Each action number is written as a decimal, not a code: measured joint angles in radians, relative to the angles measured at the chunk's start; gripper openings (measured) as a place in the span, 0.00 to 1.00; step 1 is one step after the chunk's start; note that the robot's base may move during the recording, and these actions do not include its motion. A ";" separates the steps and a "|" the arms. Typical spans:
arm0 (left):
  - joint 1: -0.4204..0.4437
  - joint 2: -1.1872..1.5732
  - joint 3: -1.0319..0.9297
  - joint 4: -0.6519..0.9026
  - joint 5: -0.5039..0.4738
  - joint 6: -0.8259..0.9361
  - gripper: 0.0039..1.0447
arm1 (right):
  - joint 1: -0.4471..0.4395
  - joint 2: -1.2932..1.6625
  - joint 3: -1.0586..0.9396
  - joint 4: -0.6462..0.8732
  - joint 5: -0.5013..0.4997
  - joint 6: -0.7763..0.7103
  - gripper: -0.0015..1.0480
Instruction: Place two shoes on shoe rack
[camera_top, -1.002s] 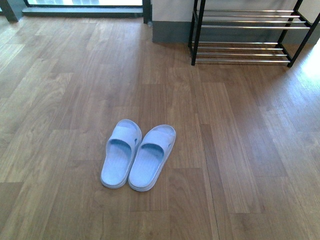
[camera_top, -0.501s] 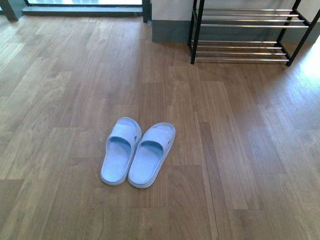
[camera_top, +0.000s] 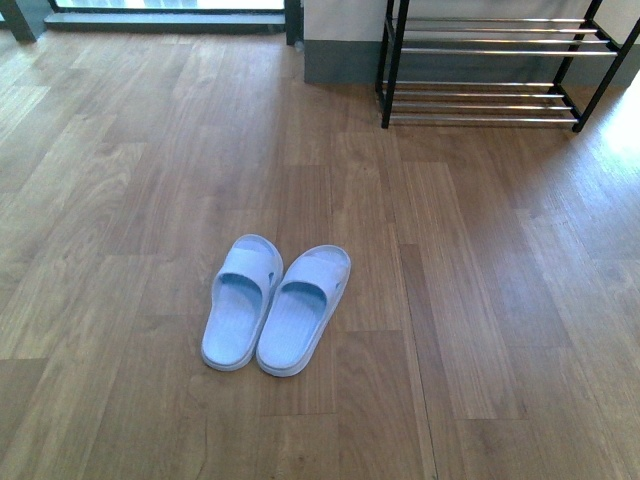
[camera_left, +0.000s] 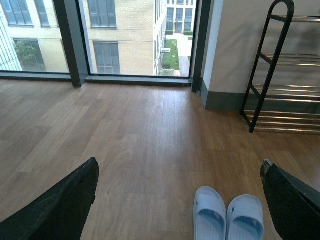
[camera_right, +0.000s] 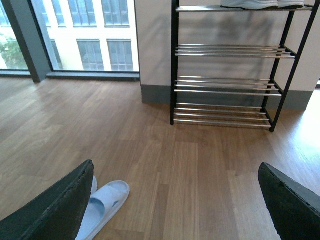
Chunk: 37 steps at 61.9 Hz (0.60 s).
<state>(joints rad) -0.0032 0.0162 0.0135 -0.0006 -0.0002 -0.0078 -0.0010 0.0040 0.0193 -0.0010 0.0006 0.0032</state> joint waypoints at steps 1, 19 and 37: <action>0.000 0.000 0.000 0.000 0.000 0.000 0.91 | 0.000 0.000 0.000 0.000 0.000 0.000 0.91; 0.000 0.000 0.000 0.000 0.000 0.000 0.91 | 0.000 0.000 0.000 0.000 0.000 0.000 0.91; 0.000 0.000 0.000 0.000 0.001 0.000 0.91 | 0.000 0.000 0.000 0.000 0.003 0.000 0.91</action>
<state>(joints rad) -0.0032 0.0162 0.0135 -0.0006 0.0006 -0.0078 -0.0006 0.0040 0.0193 -0.0010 0.0036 0.0032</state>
